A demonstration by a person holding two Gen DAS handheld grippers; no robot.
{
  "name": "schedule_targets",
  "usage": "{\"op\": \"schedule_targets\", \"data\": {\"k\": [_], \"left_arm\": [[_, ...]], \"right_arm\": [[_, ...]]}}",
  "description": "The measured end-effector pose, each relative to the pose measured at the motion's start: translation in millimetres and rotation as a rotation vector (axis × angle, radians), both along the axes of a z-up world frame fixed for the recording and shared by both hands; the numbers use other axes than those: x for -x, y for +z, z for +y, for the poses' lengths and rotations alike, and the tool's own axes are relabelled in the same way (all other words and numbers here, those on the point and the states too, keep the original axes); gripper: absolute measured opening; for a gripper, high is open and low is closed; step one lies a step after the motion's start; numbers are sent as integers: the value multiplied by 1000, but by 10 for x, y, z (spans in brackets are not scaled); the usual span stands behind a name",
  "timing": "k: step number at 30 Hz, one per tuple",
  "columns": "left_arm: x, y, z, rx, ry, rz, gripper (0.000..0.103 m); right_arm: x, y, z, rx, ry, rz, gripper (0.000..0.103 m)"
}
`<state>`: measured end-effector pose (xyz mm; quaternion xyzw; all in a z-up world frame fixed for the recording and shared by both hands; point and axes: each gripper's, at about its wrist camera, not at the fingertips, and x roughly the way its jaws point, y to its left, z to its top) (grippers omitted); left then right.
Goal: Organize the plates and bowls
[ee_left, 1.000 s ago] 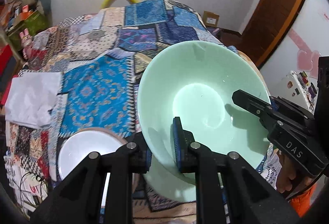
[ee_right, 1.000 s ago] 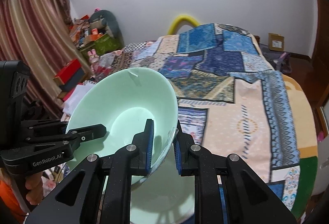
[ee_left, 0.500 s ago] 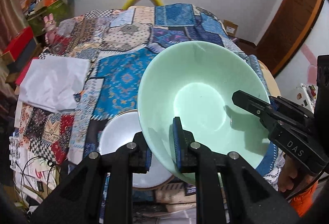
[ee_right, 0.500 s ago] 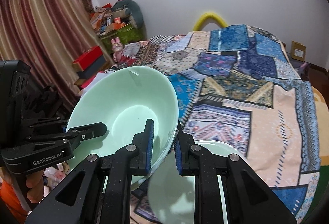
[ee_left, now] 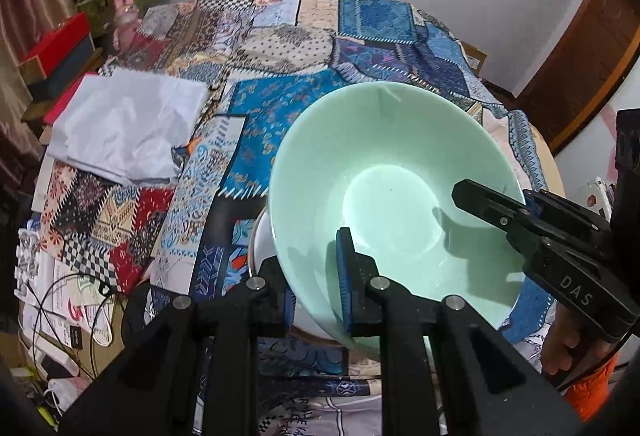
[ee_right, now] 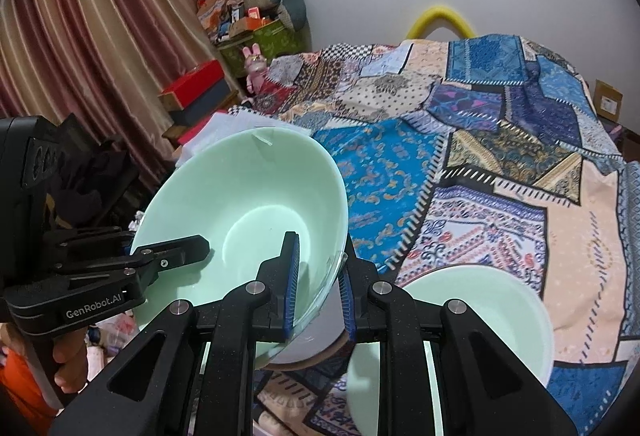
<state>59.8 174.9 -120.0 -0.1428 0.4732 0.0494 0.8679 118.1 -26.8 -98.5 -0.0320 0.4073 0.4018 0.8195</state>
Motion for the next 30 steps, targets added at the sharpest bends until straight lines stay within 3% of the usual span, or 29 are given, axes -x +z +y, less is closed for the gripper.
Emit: {"op": "schedule_targets", "data": {"k": [13, 30], "left_arm": [[-7, -496, 139, 51, 21, 92, 16], [-141, -735, 222, 59, 24, 123, 16]], "right_arm": [[9, -451, 144, 39, 4, 112, 18], [-38, -755, 167, 85, 36, 184, 18]]}}
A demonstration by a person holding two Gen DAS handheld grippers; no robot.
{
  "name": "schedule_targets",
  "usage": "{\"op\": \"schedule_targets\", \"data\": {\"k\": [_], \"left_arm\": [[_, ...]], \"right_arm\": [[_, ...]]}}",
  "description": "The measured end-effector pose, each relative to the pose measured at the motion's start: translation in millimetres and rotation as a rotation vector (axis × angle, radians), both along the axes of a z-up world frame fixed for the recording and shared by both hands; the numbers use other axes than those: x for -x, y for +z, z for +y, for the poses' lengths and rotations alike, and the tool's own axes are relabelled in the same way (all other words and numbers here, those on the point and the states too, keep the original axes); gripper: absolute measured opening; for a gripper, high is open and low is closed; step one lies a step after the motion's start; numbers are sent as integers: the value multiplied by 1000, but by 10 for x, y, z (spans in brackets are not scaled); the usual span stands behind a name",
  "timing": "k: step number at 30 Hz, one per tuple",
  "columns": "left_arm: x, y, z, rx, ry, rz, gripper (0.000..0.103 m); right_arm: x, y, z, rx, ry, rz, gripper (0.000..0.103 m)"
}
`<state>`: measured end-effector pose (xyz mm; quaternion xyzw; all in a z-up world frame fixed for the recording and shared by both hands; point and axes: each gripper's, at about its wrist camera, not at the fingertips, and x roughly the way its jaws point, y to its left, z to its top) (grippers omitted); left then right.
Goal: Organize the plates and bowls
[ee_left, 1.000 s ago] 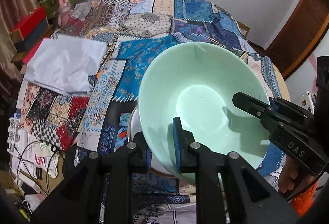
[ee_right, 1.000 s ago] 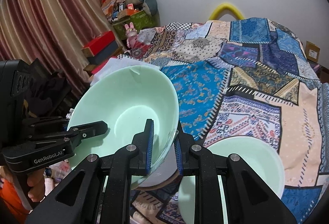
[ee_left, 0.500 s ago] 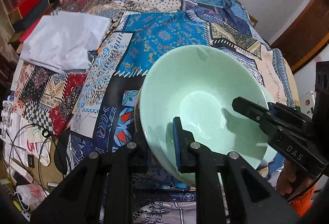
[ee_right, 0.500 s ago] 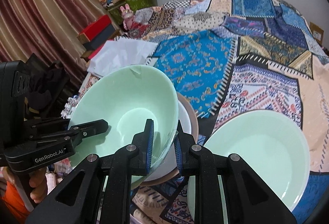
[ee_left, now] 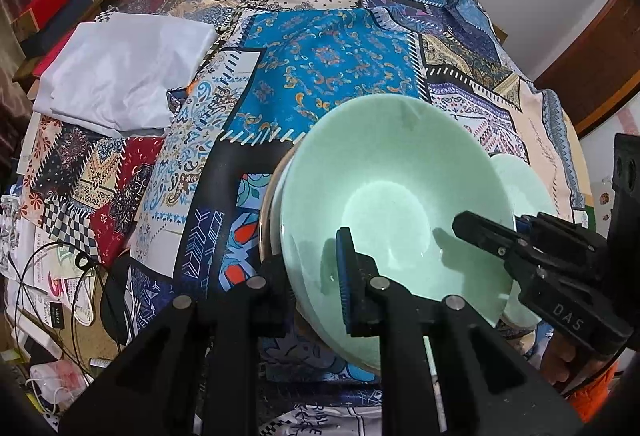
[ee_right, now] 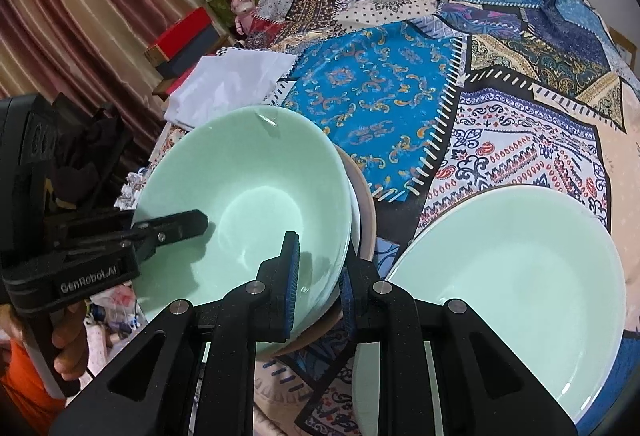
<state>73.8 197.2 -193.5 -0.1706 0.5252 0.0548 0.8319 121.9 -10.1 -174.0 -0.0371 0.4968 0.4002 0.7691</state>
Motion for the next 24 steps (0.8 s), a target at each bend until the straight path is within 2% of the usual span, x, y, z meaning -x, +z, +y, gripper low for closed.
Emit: {"op": "schedule_targets", "data": {"k": [7, 13, 24], "left_arm": [[-36, 1, -4, -24, -10, 6, 16], [-51, 25, 34, -7, -6, 10, 16], [-26, 137, -10, -47, -7, 4, 16]], "right_arm": [[4, 12, -3, 5, 15, -11, 18], [-17, 33, -87, 9, -17, -29, 19], [-14, 9, -133, 8, -10, -21, 19]]}}
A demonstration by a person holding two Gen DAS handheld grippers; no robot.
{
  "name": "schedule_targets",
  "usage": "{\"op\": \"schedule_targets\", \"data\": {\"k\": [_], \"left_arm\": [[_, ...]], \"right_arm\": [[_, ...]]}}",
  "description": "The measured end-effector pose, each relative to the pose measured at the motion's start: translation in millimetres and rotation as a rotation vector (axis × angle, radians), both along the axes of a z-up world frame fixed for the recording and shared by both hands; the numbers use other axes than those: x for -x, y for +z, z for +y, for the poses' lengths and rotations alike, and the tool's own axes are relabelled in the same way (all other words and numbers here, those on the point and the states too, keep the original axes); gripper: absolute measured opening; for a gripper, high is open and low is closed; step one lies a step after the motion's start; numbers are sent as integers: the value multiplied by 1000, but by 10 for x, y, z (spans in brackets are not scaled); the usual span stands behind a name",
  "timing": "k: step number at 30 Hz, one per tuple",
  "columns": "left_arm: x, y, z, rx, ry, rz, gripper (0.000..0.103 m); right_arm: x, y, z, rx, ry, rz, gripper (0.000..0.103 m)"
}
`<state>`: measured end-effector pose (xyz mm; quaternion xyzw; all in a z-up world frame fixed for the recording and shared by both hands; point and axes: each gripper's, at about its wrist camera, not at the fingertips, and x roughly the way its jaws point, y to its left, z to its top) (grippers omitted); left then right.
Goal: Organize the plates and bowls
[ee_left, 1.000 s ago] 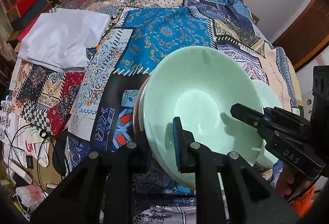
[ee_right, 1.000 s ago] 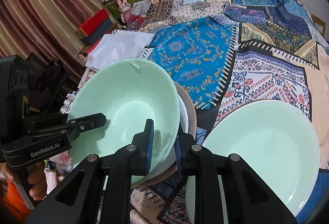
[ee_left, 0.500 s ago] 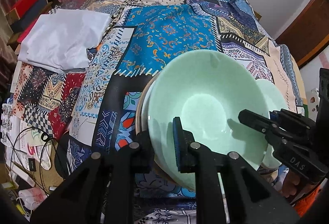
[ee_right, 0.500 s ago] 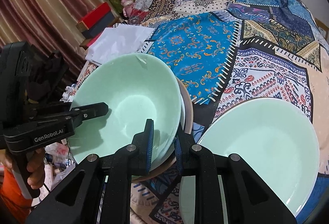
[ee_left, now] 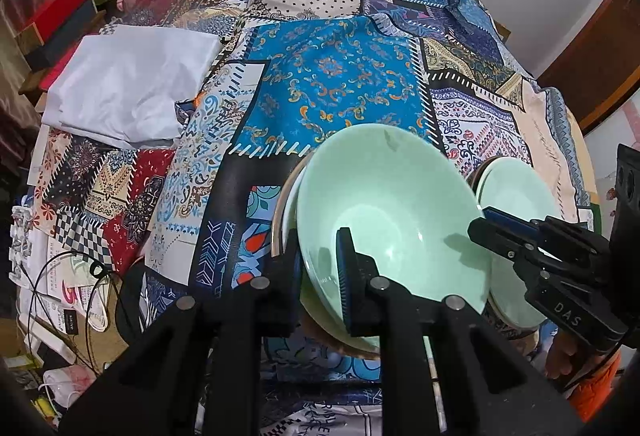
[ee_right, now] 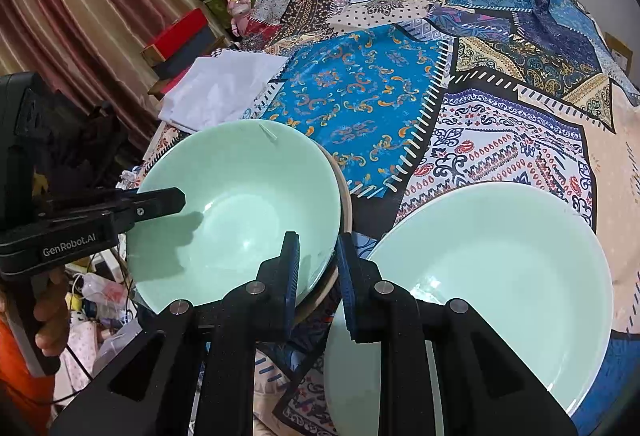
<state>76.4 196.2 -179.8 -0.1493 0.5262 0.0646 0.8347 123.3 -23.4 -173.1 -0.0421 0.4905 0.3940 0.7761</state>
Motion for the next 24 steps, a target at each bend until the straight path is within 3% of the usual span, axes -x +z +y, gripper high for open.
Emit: {"op": "schedule_targets", "data": {"k": [3, 5, 7, 11, 19, 24], "left_arm": [[13, 52, 25, -13, 16, -13, 19], [39, 114, 54, -28, 30, -39, 33], [59, 137, 88, -27, 39, -52, 38], [81, 27, 153, -29, 52, -25, 38], [120, -231, 234, 76, 50, 4, 40], [156, -360, 283, 97, 55, 7, 49]], "right_arm": [[-8, 22, -25, 2, -6, -11, 19], [-16, 27, -47, -4, -6, -9, 21], [-25, 27, -53, -4, -7, -10, 21], [-32, 10, -33, 7, -5, -13, 22], [-92, -46, 37, 30, -6, -15, 25], [-133, -92, 90, 36, -2, 3, 25]]}}
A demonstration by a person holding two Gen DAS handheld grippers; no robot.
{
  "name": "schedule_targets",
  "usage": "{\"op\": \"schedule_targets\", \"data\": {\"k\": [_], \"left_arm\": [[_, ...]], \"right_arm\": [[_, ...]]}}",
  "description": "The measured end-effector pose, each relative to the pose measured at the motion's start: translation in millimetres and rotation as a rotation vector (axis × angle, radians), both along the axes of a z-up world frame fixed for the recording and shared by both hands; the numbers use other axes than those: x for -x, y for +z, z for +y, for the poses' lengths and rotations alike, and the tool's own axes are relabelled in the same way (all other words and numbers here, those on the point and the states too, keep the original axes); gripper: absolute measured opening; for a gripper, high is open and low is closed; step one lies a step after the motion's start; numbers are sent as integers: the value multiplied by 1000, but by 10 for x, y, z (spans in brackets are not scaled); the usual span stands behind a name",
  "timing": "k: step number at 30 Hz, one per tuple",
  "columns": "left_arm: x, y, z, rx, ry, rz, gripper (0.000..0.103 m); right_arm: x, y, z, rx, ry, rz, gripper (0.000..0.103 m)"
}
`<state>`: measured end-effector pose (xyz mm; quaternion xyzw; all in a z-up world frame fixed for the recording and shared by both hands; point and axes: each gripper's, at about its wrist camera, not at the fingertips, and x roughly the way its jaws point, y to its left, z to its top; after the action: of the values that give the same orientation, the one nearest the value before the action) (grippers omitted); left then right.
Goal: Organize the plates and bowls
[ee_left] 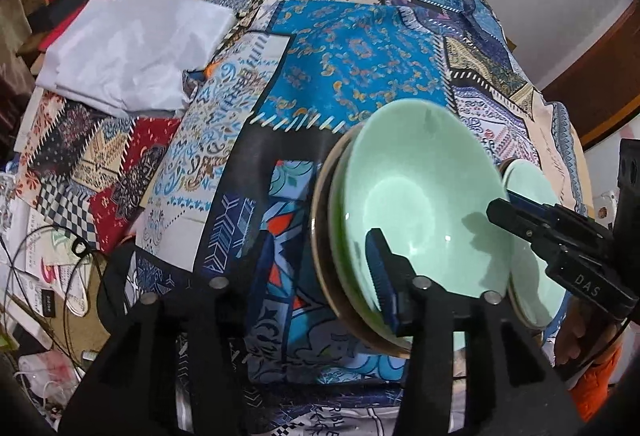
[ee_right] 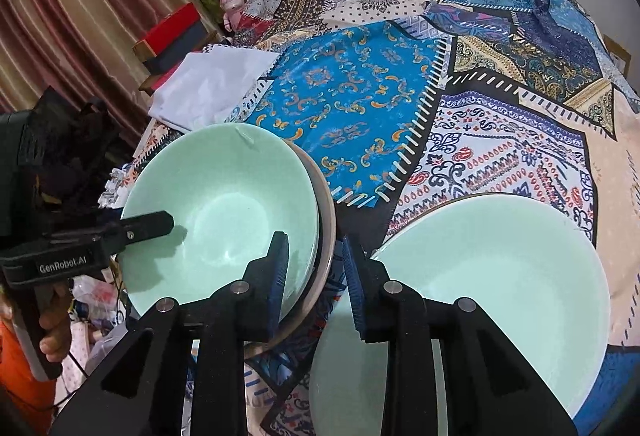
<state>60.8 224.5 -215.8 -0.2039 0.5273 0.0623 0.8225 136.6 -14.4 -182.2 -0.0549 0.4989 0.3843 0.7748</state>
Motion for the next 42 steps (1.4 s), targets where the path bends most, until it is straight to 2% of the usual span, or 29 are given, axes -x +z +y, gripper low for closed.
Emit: {"op": "schedule_targets", "data": {"k": [5, 7, 12, 18, 23, 42], "left_arm": [[22, -155, 70, 60, 7, 20, 49], [19, -155, 58, 60, 3, 14, 49], [-25, -212, 42, 83, -11, 21, 48], [-60, -244, 12, 110, -26, 11, 43], [-79, -215, -72, 110, -46, 7, 31], [-94, -17, -234, 8, -7, 16, 31]], "right_arm": [[34, -66, 114, 19, 28, 18, 25], [52, -89, 156, 30, 35, 17, 29], [49, -119, 179, 43, 29, 13, 29], [39, -139, 210, 49, 21, 15, 29], [37, -142, 210, 43, 18, 12, 29], [36, -88, 124, 9, -10, 38, 29]]}}
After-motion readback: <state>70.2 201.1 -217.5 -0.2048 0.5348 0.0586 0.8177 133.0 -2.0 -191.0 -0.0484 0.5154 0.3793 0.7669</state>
